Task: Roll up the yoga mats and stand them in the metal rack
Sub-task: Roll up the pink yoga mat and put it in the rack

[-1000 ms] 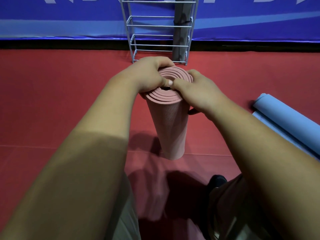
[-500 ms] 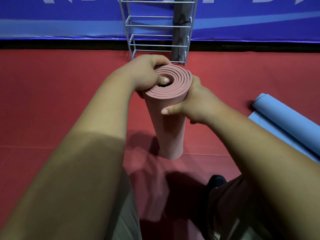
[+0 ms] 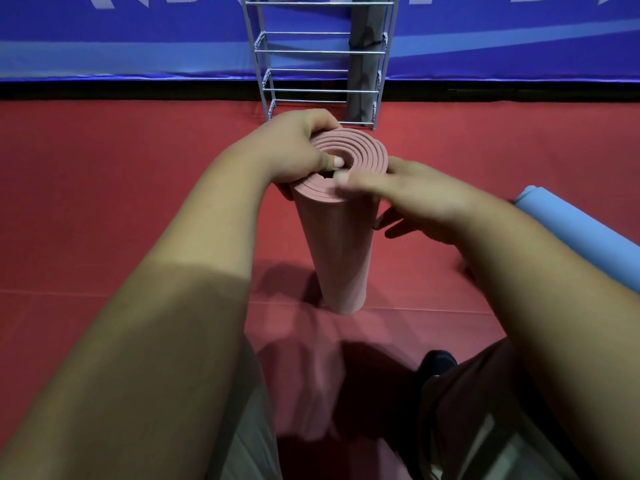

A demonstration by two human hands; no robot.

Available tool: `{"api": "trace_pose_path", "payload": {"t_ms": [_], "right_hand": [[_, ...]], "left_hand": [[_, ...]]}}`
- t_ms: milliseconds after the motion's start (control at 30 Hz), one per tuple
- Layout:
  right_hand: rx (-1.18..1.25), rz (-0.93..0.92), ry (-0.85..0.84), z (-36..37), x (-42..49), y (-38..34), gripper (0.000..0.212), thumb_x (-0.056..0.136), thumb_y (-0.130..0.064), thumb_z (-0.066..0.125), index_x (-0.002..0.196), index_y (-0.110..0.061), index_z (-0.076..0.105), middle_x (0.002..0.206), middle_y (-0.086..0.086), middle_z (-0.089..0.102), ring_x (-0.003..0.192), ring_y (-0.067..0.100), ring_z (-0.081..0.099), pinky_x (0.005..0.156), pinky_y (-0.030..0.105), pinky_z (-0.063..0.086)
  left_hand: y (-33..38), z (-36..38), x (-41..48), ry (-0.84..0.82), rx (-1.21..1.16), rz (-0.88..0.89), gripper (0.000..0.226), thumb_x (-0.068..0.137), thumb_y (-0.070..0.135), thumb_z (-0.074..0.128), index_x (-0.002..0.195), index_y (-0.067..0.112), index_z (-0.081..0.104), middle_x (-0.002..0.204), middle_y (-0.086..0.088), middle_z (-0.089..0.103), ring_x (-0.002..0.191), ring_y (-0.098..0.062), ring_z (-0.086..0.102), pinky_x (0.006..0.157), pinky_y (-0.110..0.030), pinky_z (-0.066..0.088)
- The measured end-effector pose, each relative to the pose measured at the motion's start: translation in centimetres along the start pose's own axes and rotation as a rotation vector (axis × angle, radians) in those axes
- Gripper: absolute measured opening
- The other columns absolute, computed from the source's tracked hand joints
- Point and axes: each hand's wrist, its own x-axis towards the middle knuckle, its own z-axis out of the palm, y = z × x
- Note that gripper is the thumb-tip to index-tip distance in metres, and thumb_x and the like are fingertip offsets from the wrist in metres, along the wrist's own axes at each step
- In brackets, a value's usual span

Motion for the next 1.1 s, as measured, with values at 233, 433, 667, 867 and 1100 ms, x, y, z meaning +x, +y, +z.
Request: {"api": "trace_pose_path", "payload": {"t_ms": [233,433,667,867,1100], "right_hand": [[0.112,0.141,0.141,-0.4,0.2,-1.0,0.033,0.092,-0.043,0.069,0.116,-0.02,0.071,0.12,0.022,0.068,0.077,0.044,0.07,0.069,0.06,0.064],[-0.046,0.257,0.243,0.3,0.1,-2.2,0.057,0.085,-0.048,0.077,0.115,-0.001,0.066,0.101,0.027,0.067,0.079,0.047,0.073,0.064,0.062,0.065],[-0.056,0.334,0.193,2.0,-1.4,-3.3,0.05,0.079,-0.039,0.08,0.102,0.002,0.065,0.085,0.03,0.075,0.063,0.045,0.077,0.063,0.061,0.065],[-0.035,0.272,0.165,5.3,-3.0,-3.4,0.047,0.082,-0.031,0.076,0.107,0.008,0.064,0.071,0.037,0.07,0.061,0.048,0.075,0.066,0.064,0.065],[-0.248,0.066,0.265,9.2,-5.6,-6.2,0.024,0.083,-0.036,0.074,0.088,-0.015,0.064,0.069,0.017,0.071,0.038,0.028,0.067,0.034,0.029,0.051]], "left_hand": [[0.8,0.5,-0.8,-0.032,-0.203,-0.082,0.015,0.098,0.03,0.076,0.113,0.029,0.075,0.099,-0.003,0.081,0.084,-0.026,0.078,0.069,-0.061,0.066],[0.6,-0.2,-2.2,-0.149,-0.317,-0.214,0.021,0.107,0.027,0.064,0.118,0.013,0.075,0.09,-0.003,0.075,0.082,-0.022,0.068,0.081,-0.053,0.065],[0.2,0.4,-4.9,-0.14,-0.392,-0.288,0.013,0.098,0.016,0.063,0.107,0.02,0.072,0.092,-0.006,0.065,0.085,-0.023,0.057,0.074,-0.042,0.061],[-0.9,0.4,-8.8,-0.197,-0.402,-0.403,0.035,0.086,0.014,0.072,0.12,0.013,0.068,0.103,-0.013,0.067,0.089,-0.028,0.067,0.069,-0.055,0.065],[-2.3,-0.1,-13.9,-0.045,-0.596,-0.534,0.024,0.094,-0.002,0.064,0.118,-0.001,0.065,0.109,-0.018,0.062,0.089,-0.032,0.07,0.056,-0.046,0.064]]}}
